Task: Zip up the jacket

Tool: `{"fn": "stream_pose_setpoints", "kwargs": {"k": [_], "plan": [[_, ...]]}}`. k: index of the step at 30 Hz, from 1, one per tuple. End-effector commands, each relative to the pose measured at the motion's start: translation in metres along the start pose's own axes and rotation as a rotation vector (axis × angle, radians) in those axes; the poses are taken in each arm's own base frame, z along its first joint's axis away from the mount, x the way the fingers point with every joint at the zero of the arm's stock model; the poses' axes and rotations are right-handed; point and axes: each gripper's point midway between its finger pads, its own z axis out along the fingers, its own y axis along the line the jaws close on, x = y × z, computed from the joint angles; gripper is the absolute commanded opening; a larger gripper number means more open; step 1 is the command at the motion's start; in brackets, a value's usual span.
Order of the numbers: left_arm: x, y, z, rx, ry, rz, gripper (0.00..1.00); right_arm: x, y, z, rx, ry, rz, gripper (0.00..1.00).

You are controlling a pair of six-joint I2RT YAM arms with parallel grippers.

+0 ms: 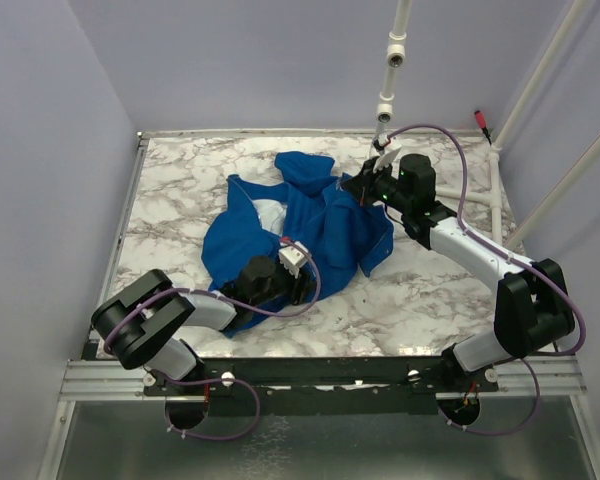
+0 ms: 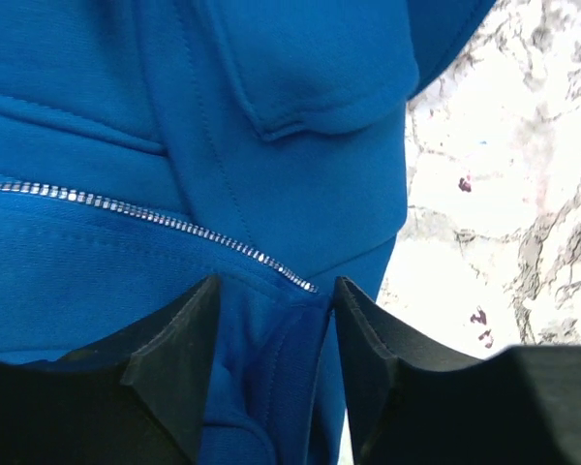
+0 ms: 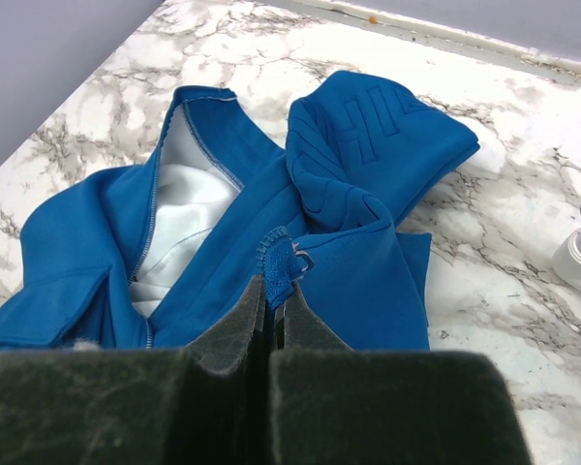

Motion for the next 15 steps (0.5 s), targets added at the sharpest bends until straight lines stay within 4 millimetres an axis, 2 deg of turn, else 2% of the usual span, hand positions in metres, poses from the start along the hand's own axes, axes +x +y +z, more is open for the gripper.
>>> {"fn": "stream_pose_setpoints", "kwargs": {"k": [1,3,8,11,13,15], "plan": [[-0.013,-0.001,-0.006,0.035,-0.04,-0.1,0.54,-0.024,0.011,-0.005,-0.032,-0.052,-0.012,0.01],[-0.012,0.0,-0.006,0.034,-0.039,-0.117,0.56,-0.024,0.012,-0.005,-0.032,-0.053,-0.01,0.01],[0.001,0.004,-0.009,0.02,-0.009,-0.04,0.48,-0.025,0.012,-0.006,-0.031,-0.056,-0.012,0.01],[0.005,0.005,-0.011,0.014,0.003,0.009,0.47,-0.025,0.012,-0.006,-0.029,-0.057,-0.011,0.01],[0.004,0.003,-0.011,0.022,0.002,0.003,0.52,-0.025,0.011,-0.006,-0.03,-0.058,-0.01,0.01],[-0.003,-0.004,-0.01,0.054,-0.012,-0.016,0.68,-0.024,0.012,-0.006,-0.034,-0.058,-0.007,0.01]]}}
